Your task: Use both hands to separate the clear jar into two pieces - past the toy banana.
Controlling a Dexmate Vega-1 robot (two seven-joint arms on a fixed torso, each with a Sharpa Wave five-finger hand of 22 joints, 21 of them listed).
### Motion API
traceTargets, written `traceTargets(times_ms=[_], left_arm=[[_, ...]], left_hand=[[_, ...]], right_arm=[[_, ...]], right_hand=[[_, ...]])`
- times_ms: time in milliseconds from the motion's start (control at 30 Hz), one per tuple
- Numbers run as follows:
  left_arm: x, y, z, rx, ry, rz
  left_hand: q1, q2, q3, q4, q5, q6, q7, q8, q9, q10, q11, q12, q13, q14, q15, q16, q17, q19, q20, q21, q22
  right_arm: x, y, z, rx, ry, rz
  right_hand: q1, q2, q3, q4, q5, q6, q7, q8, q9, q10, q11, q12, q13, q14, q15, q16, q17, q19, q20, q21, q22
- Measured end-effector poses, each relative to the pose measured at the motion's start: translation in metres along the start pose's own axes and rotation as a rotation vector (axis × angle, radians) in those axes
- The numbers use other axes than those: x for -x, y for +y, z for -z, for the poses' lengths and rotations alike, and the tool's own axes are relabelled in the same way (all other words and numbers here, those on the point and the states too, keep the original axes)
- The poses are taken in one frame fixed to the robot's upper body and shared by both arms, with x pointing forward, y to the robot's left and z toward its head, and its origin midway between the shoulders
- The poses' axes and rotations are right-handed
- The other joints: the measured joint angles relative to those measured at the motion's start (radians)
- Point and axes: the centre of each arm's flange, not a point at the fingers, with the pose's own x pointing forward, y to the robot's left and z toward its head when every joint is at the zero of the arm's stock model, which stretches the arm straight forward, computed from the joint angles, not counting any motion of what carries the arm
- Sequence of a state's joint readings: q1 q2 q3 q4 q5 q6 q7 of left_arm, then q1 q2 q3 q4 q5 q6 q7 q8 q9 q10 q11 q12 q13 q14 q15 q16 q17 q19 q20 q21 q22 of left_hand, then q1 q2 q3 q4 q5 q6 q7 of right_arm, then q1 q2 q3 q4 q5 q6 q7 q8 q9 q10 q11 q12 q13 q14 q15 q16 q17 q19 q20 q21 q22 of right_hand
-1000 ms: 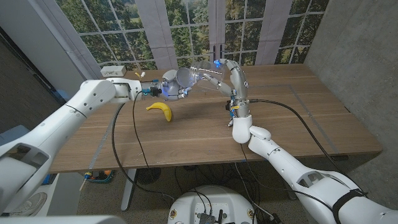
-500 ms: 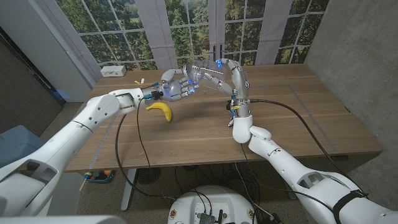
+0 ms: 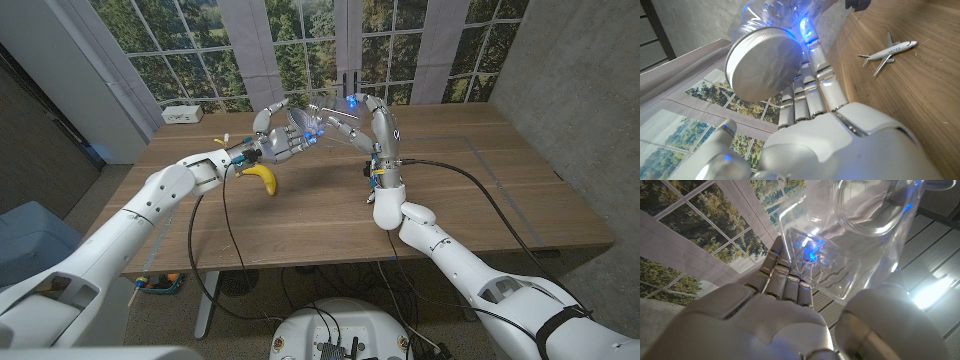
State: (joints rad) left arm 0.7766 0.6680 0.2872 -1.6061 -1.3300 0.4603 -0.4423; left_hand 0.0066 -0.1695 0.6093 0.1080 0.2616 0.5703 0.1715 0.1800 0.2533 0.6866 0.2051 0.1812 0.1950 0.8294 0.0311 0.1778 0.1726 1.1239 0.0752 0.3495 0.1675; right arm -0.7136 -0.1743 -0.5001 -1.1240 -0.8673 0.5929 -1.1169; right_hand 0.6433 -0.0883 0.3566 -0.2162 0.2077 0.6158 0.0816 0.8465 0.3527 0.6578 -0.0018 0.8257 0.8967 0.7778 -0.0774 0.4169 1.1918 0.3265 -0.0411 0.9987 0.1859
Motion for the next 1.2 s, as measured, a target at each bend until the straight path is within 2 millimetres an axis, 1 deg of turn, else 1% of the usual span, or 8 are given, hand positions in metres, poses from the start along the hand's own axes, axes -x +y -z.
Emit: traceTargets(times_ms=[167, 267, 367, 433, 567, 667, 1000, 1200], left_arm=[[-0.001, -0.002, 0.004, 0.067, 0.002, 0.027], [-0.002, 0.0, 0.009, 0.117, -0.004, 0.042], [-0.002, 0.0, 0.011, 0.146, -0.005, 0.05], [-0.002, 0.0, 0.013, 0.172, -0.011, 0.059], [-0.001, -0.001, 0.014, 0.2, -0.03, 0.06], [-0.001, 0.0, 0.014, 0.213, -0.049, 0.051], [0.005, -0.002, 0.007, 0.169, -0.123, -0.017], [0.012, 0.0, 0.001, 0.107, -0.176, -0.089]], left_hand=[[0.041, 0.009, -0.015, -0.05, -0.012, -0.098, -0.011, -0.007, -0.025, -0.009, 0.009, 0.001, 0.001, -0.007, -0.001, 0.005, 0.0, 0.024, -0.01, -0.029, 0.0], [0.102, 0.045, 0.009, -0.105, -0.023, -0.145, -0.016, 0.002, -0.032, -0.021, 0.009, 0.001, 0.0, -0.016, -0.006, 0.011, 0.0, 0.048, -0.023, -0.052, 0.0], [0.237, 0.198, 0.101, -0.204, -0.058, -0.151, -0.016, 0.022, -0.032, -0.022, 0.009, 0.013, 0.002, -0.016, -0.007, 0.013, 0.0, 0.073, -0.049, -0.089, 0.004], [0.298, 0.305, 0.165, -0.238, -0.074, -0.132, -0.018, 0.035, -0.025, -0.011, -0.001, 0.023, 0.007, -0.02, -0.011, 0.025, 0.0, 0.086, -0.077, -0.103, 0.007], [0.404, 0.37, 0.276, -0.24, -0.077, -0.065, -0.012, 0.056, -0.007, 0.026, -0.038, 0.032, 0.012, -0.027, -0.018, 0.049, 0.001, 0.085, -0.116, -0.109, 0.016], [0.458, 0.388, 0.324, -0.228, -0.077, -0.03, -0.011, 0.061, 0.002, 0.057, -0.068, 0.039, 0.01, -0.034, -0.026, 0.061, 0.036, 0.093, -0.136, -0.109, 0.02], [0.473, 0.388, 0.336, -0.207, -0.081, -0.005, -0.003, 0.068, 0.01, 0.069, -0.072, 0.043, 0.015, -0.027, -0.034, 0.067, 0.037, 0.089, -0.143, -0.109, 0.021], [0.477, 0.384, 0.333, -0.197, -0.088, -0.005, -0.003, 0.068, 0.01, 0.071, -0.071, 0.043, 0.014, 0.001, -0.062, 0.062, 0.041, 0.085, -0.14, -0.109, 0.021]], right_arm=[[0.0, 0.0, 0.0, 0.001, -0.001, 0.001], [0.0, -0.001, 0.0, 0.001, -0.001, 0.002], [0.0, -0.001, 0.0, 0.001, -0.002, 0.002], [-0.001, -0.001, 0.0, 0.001, -0.003, 0.002], [-0.001, -0.001, 0.0, 0.002, -0.003, 0.002], [-0.001, -0.001, 0.0, 0.001, -0.001, 0.003], [-0.001, -0.002, 0.001, -0.033, 0.027, 0.006], [-0.002, -0.005, 0.002, -0.076, 0.066, 0.012]], right_hand=[[0.0, 0.0, 0.0, 0.0, 0.0, 0.0, 0.0, 0.0, 0.0, 0.0, 0.0, 0.0, 0.0, 0.0, 0.0, 0.0, 0.0, 0.0, 0.0, 0.004, 0.0], [0.0, 0.0, 0.0, 0.0, 0.0, 0.0, 0.0, 0.0, 0.0, 0.0, 0.0, 0.0, 0.0, 0.0, 0.0, 0.0, 0.0, 0.0, 0.0, 0.004, 0.0], [0.0, 0.0, 0.0, 0.0, 0.0, 0.0, 0.0, 0.0, 0.0, 0.0, 0.0, 0.0, 0.0, 0.0, 0.0, 0.0, 0.0, 0.0, 0.0, 0.007, 0.0], [0.0, 0.0, 0.0, 0.0, 0.0, 0.0, 0.0, 0.0, 0.0, 0.0, 0.0, 0.0, 0.0, 0.0, 0.0, 0.0, 0.0, 0.0, 0.0, 0.007, 0.0], [0.0, 0.0, 0.0, 0.0, -0.002, 0.0, 0.0, 0.0, 0.0, 0.0, 0.0, 0.0, 0.0, 0.0, 0.0, 0.0, 0.0, 0.0, 0.0, 0.007, 0.0], [0.0, 0.0, 0.0, 0.0, -0.002, -0.002, -0.001, 0.0, 0.0, 0.0, 0.0, -0.001, 0.0, 0.0, 0.0, 0.0, 0.0, 0.0, 0.0, 0.007, 0.0], [0.0, 0.0, 0.0, 0.0, -0.004, 0.001, 0.001, 0.0, 0.0, 0.0, 0.0, -0.004, 0.0, 0.0, 0.0, 0.0, 0.0, 0.0, 0.0, 0.015, 0.0], [0.0, 0.0, 0.0, 0.0, -0.007, 0.006, 0.006, 0.0, 0.0, 0.0, 0.0, 0.0, 0.0, 0.0, 0.0, 0.0, 0.0, 0.0, 0.0, 0.015, 0.0]])
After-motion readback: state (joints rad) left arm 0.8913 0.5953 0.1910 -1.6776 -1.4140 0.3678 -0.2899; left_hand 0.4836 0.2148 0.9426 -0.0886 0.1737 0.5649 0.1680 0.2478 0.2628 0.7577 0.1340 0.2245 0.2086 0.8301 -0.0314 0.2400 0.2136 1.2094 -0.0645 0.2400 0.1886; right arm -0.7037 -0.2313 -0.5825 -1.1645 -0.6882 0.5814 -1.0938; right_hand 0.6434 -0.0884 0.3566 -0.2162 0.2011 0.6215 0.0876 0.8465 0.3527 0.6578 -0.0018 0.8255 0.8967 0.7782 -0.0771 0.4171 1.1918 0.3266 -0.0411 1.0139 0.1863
